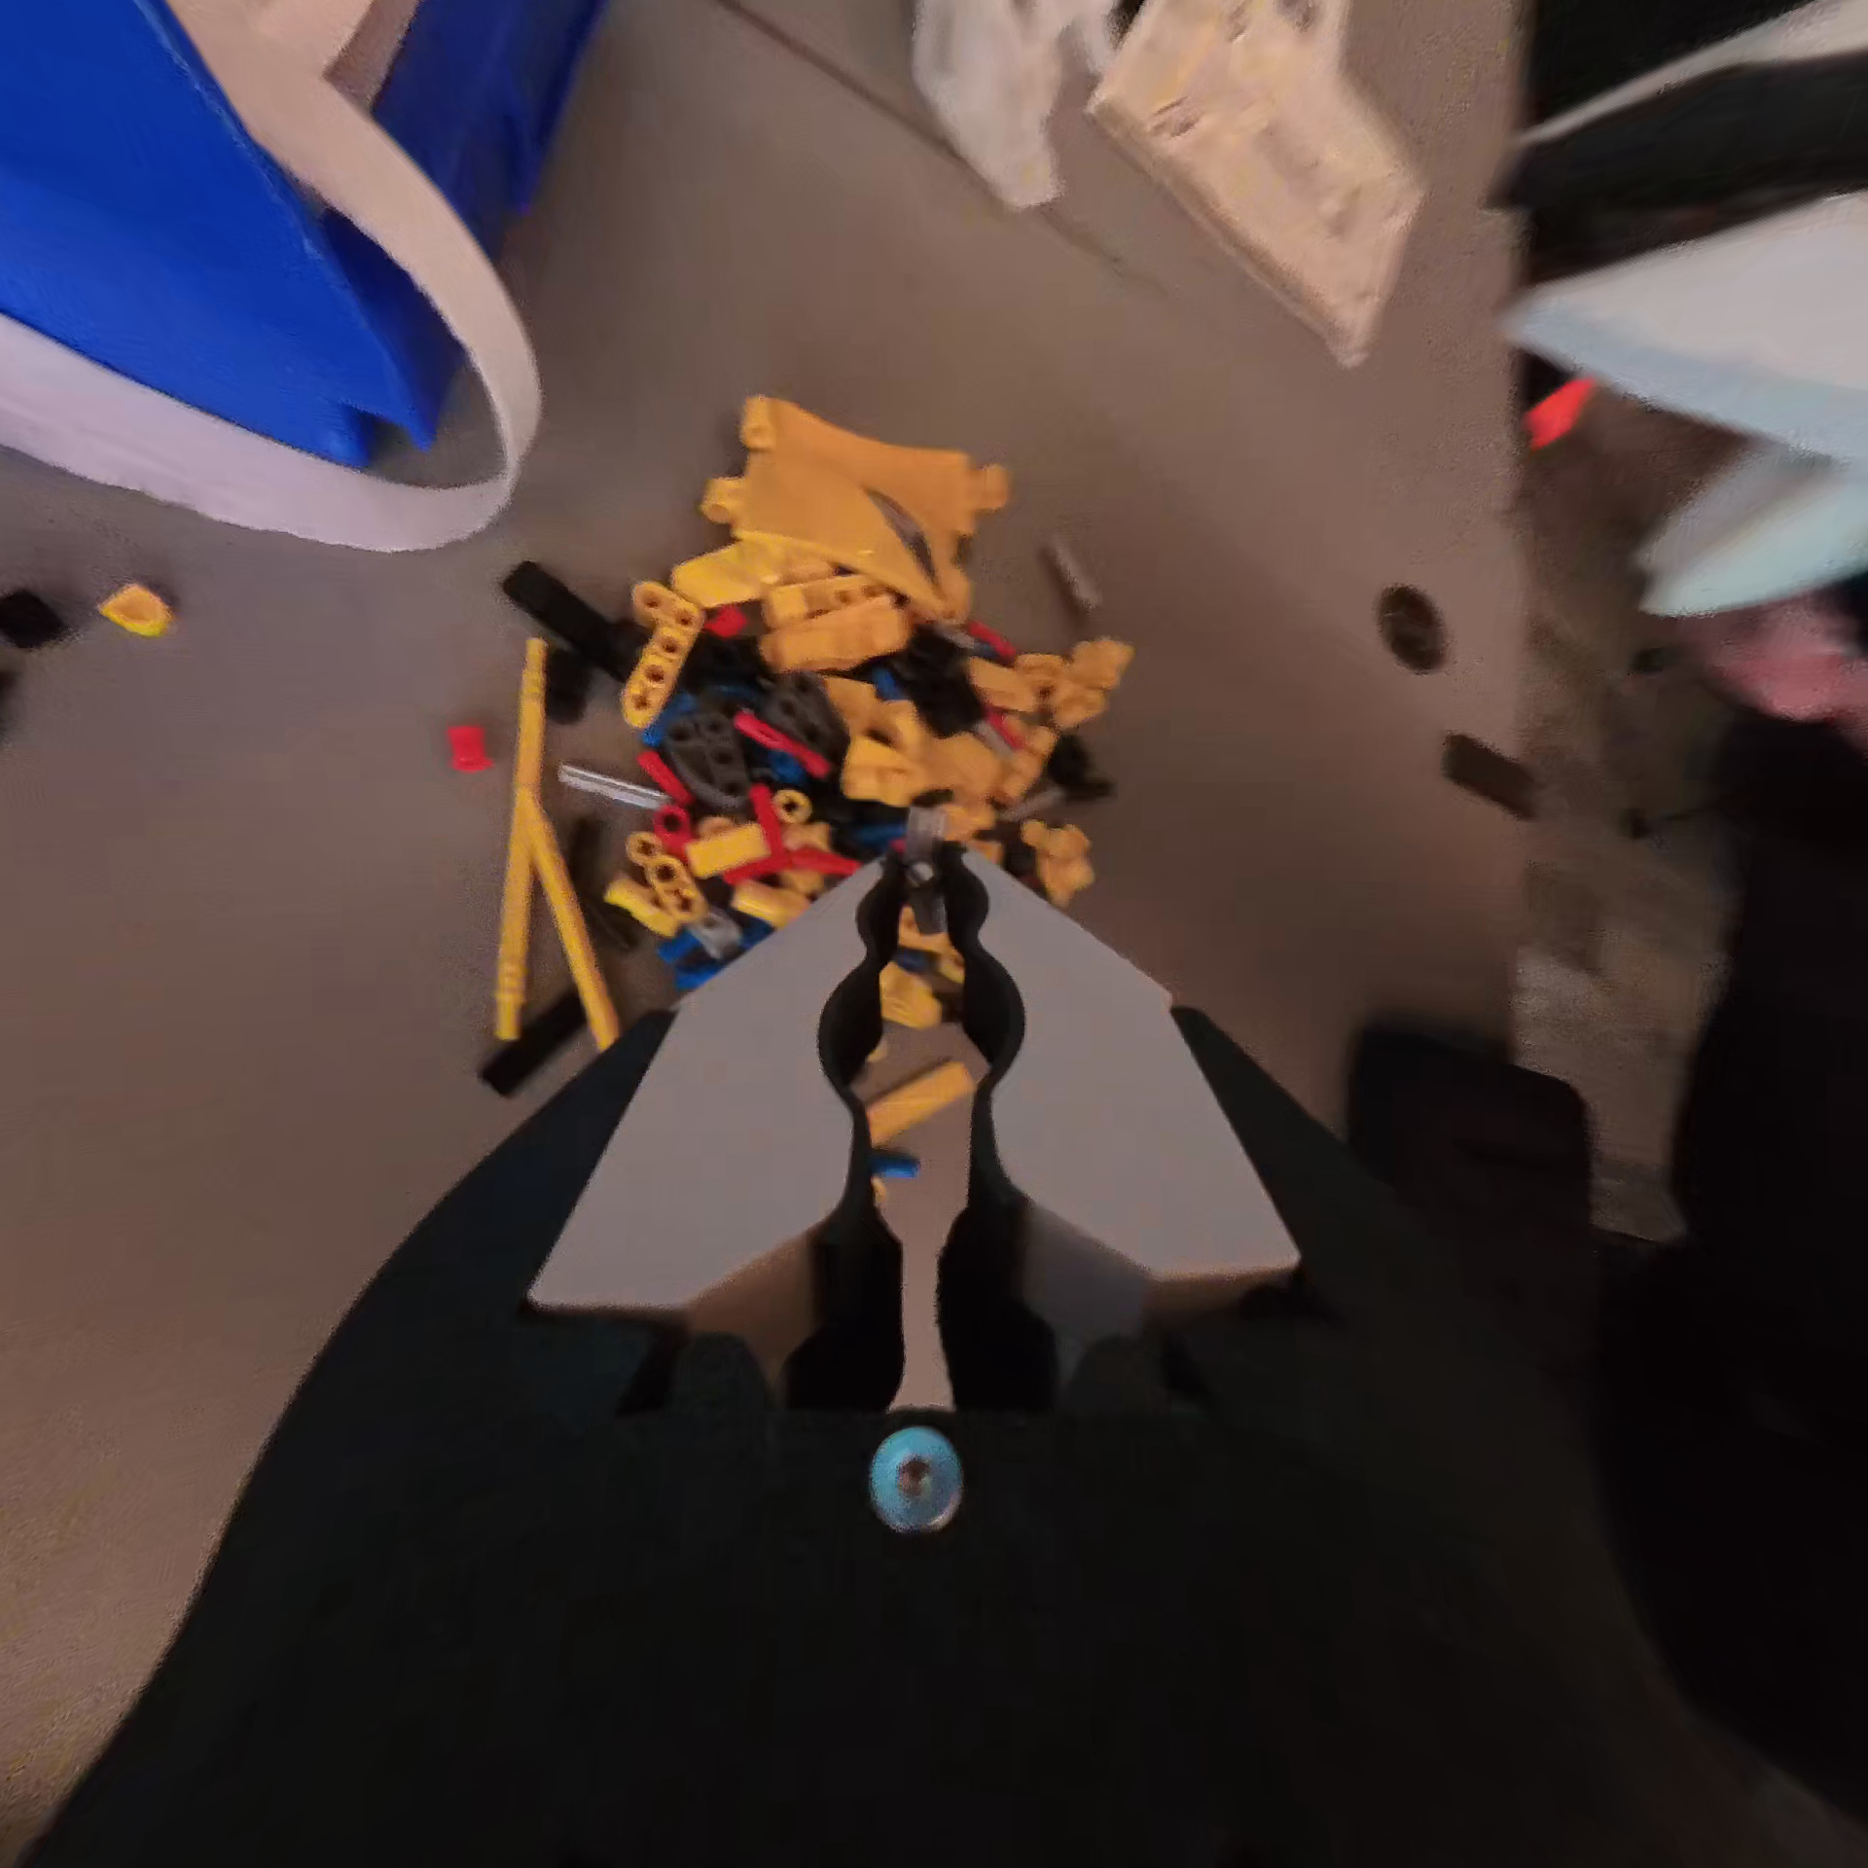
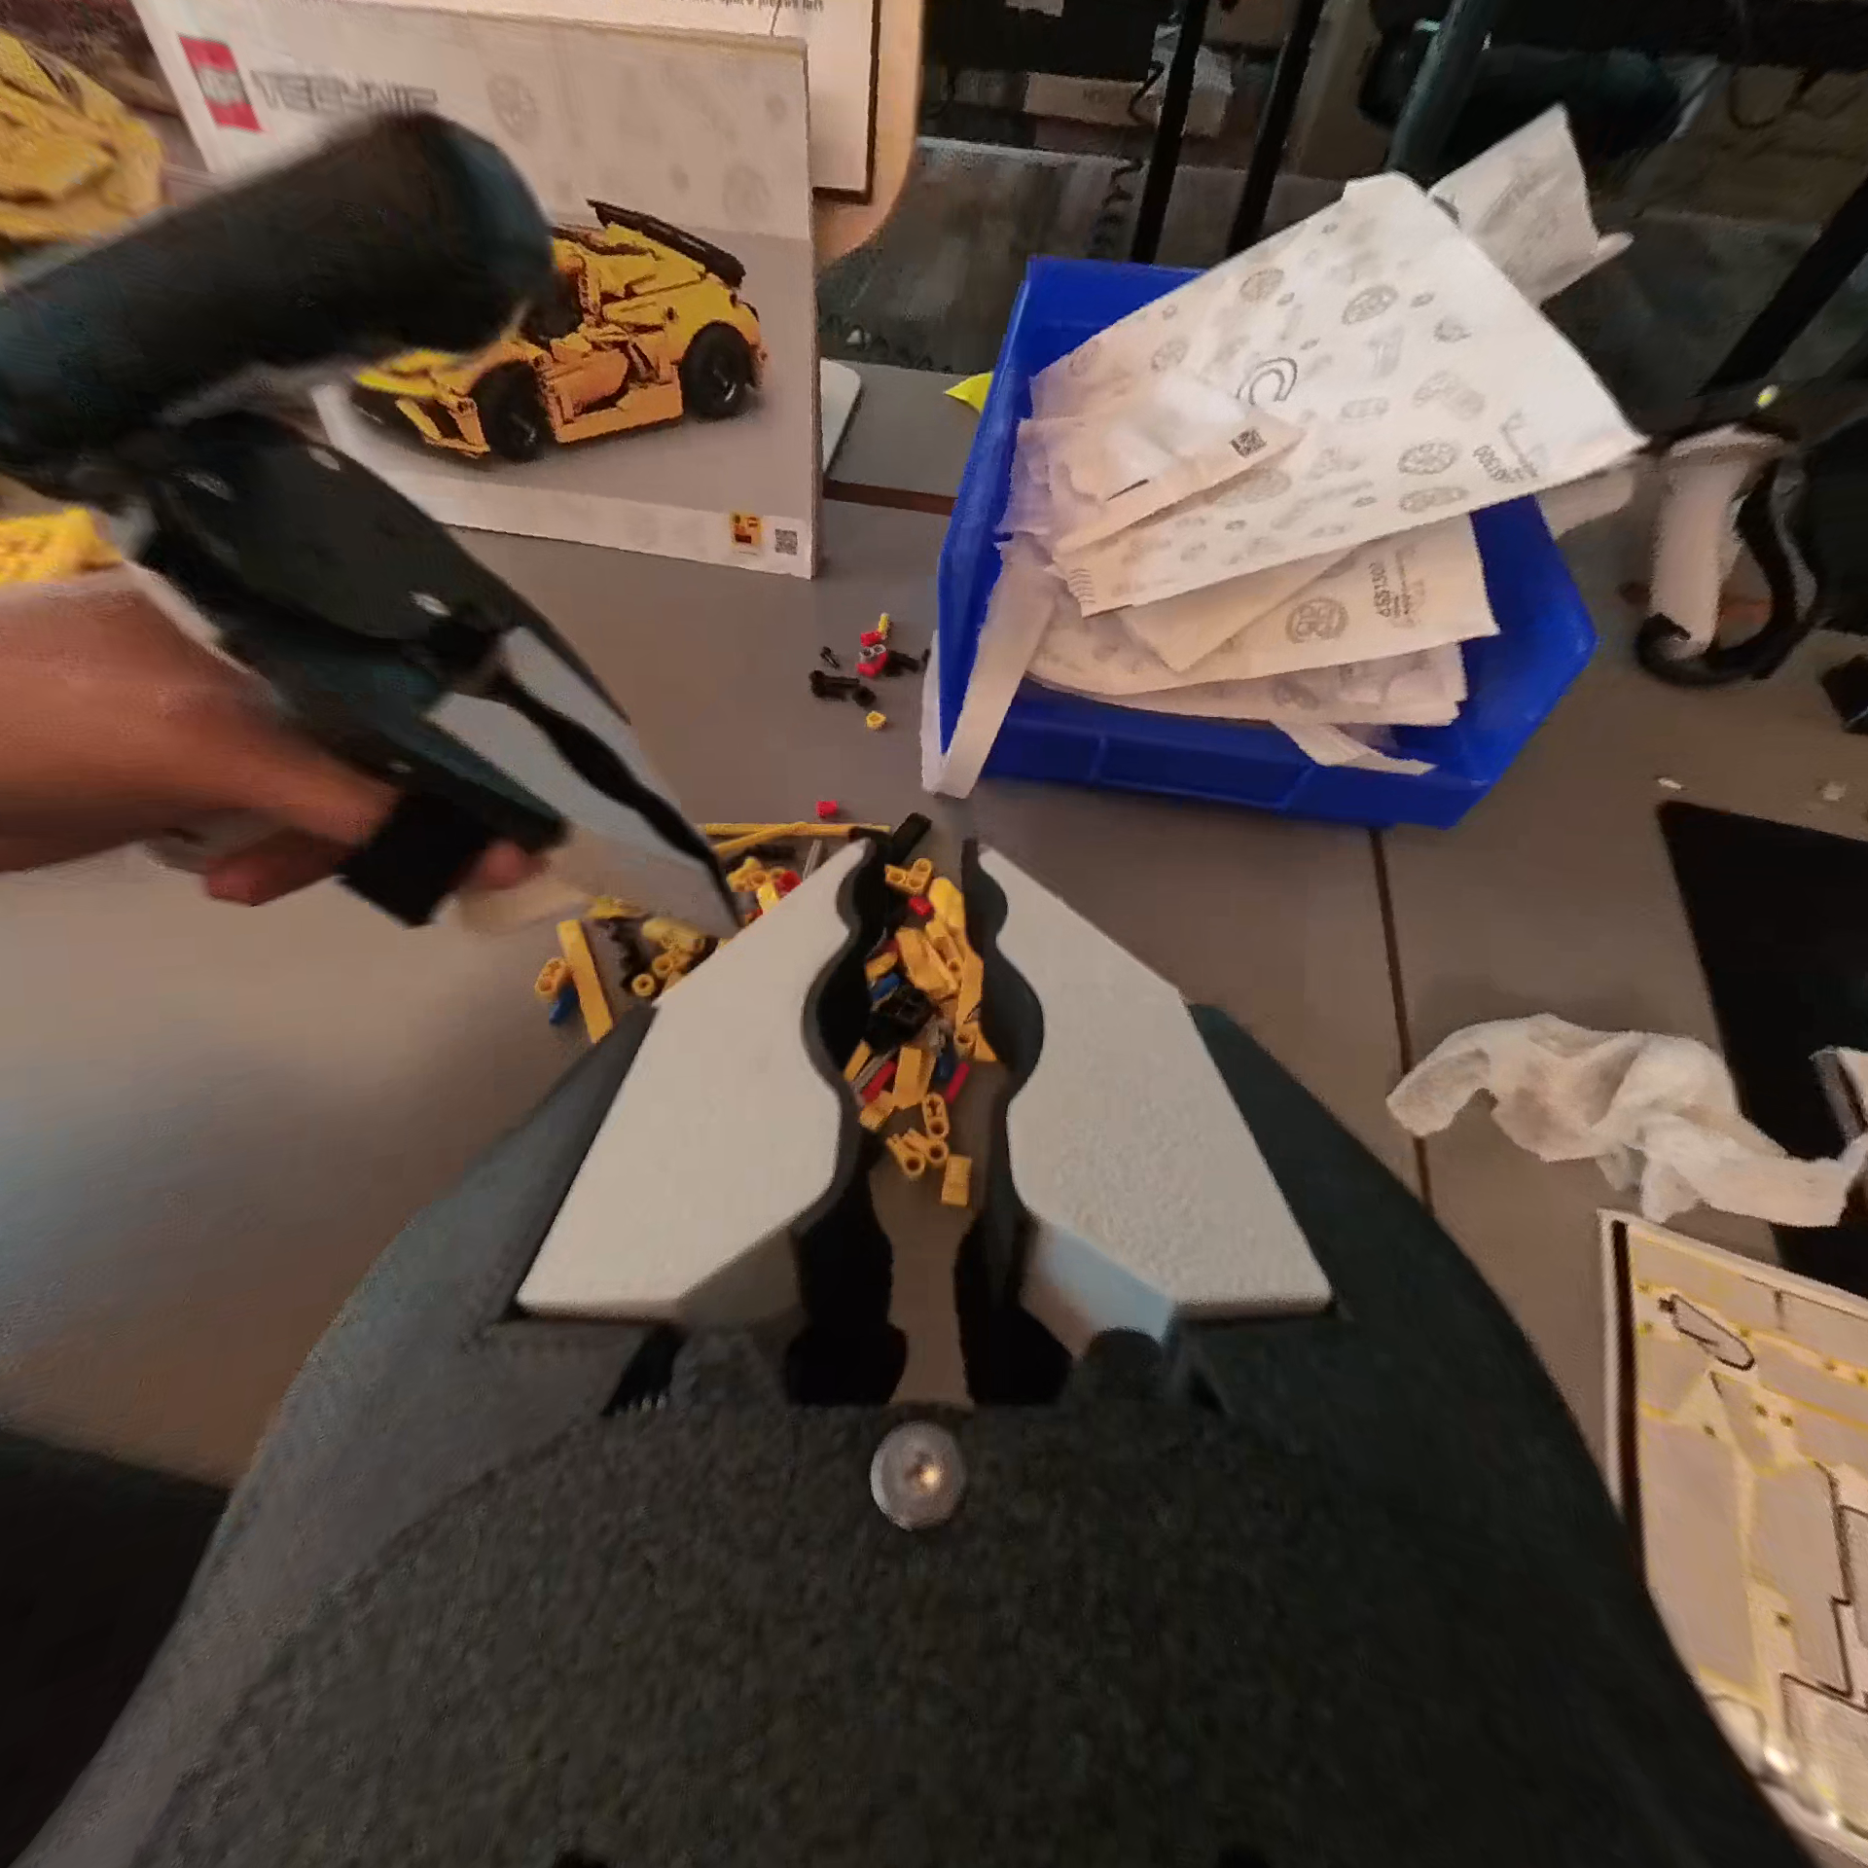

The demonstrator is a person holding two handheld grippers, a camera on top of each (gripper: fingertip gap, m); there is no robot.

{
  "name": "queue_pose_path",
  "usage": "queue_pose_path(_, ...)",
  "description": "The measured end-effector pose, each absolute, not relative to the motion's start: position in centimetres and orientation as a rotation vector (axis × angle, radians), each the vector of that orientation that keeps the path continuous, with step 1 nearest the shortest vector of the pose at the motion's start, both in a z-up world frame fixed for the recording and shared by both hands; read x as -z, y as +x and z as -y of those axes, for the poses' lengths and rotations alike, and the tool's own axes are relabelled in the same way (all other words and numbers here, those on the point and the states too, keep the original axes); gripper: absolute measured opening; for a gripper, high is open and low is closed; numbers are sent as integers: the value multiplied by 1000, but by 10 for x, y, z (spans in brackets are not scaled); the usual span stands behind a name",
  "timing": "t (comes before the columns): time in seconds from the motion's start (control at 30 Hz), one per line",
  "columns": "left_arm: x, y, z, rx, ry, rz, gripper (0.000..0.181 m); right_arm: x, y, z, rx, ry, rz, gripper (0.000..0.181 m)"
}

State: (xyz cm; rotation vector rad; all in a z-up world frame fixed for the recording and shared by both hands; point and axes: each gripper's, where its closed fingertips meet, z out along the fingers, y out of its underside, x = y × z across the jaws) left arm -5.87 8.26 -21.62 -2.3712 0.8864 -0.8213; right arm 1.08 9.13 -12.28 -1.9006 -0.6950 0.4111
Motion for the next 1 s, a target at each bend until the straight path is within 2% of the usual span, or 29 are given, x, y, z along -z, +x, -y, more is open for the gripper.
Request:
queue_pose_path(0.03,224,-59,-90,742,-2395,-900,7,122,15,-91,-443,-1907,674,14)
queue_pose_path(0.1,228,-59,-102,643,-2400,-902,20,117,24,-92,-498,-1899,630,14)
queue_pose_path(0.23,200,-60,-112,687,-2336,-808,39,108,37,-92,-547,-1866,584,13)
queue_pose_path(0.47,108,-93,-79,831,-2134,-782,39,108,21,-81,-513,-1868,689,13)
queue_pose_path(0.63,71,-172,-5,676,-1914,-825,37,105,-20,-63,-472,-1795,888,17)
queue_pose_path(0.77,98,-250,81,678,-1879,-788,35,119,-114,-1,-647,-1546,1305,41)
queue_pose_path(0.87,150,-307,129,629,-2005,-703,32,156,-189,63,-738,-1408,1639,41)
queue_pose_path(1.0,216,-353,162,386,-2148,-789,32,192,-269,124,-937,-1341,1818,34)
